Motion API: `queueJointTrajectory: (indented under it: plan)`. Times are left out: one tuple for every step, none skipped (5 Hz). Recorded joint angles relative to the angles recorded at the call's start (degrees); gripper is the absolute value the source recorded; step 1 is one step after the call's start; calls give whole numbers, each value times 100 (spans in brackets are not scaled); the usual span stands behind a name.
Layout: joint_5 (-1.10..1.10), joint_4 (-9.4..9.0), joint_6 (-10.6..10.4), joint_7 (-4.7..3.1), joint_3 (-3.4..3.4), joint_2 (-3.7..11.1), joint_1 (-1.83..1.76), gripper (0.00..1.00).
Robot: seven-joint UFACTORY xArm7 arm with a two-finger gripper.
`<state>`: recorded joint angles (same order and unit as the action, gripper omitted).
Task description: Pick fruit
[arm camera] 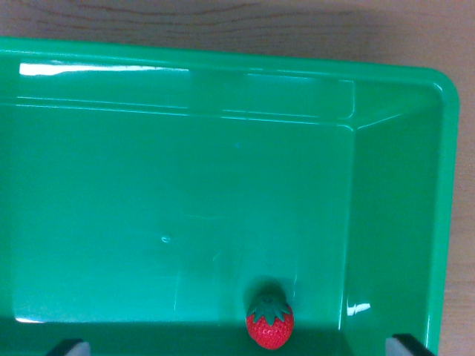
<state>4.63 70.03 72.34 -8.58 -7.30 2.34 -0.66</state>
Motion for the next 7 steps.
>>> queueJointTrajectory:
  plan:
    - [5, -222, -266, -45, -28, 59, 26, 0]
    - [11, -447, -535, -90, -57, 119, 52, 0]
    - [11, -447, -535, -90, -57, 119, 52, 0]
    - [16, -663, -794, -134, -84, 176, 78, 0]
    - [16, -663, -794, -134, -84, 176, 78, 0]
    - [22, -892, -1068, -180, -113, 237, 104, 0]
    - [27, -1121, -1341, -226, -142, 298, 131, 0]
